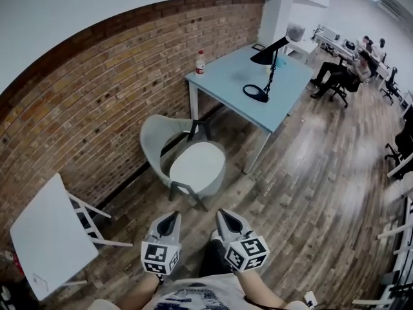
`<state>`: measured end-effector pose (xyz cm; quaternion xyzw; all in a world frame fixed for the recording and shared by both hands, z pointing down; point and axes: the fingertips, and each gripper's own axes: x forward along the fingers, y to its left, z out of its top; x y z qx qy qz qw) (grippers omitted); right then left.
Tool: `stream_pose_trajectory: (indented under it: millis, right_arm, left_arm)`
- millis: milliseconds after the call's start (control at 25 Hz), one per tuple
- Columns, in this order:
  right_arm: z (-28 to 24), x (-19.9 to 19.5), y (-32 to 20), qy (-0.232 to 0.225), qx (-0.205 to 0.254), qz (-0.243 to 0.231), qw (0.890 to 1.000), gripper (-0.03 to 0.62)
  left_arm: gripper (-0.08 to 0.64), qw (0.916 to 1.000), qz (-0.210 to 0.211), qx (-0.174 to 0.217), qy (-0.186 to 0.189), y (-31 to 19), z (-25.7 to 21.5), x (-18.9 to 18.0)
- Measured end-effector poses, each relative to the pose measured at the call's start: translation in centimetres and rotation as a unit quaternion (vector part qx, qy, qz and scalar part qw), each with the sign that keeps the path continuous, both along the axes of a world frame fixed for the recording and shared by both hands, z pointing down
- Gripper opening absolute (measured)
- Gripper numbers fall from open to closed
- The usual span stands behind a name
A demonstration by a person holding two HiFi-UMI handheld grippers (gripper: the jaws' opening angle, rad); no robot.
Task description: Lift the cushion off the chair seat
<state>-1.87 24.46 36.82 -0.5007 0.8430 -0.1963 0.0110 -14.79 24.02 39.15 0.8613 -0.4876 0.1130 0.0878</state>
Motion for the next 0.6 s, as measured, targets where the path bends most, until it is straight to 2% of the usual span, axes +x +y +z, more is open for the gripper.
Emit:
stream_pose_trajectory:
  millis: [320,600]
  right_arm:
    - [0.2,6.3,-14.5,0.015,-0.01,-0.017,1.0,-0.003]
    - [1.7,9.5,-22.2,0.015,-0.026,-0.031,0.999,-0.003]
  left_arm:
    - [-0.009,0.9996,-0.027,-0.005,-0.011,-14.1,-0.7,5.3]
    - [-0.008,0.9985,-0.042,-0.023,-0.025,-21.2,1.0,7.8]
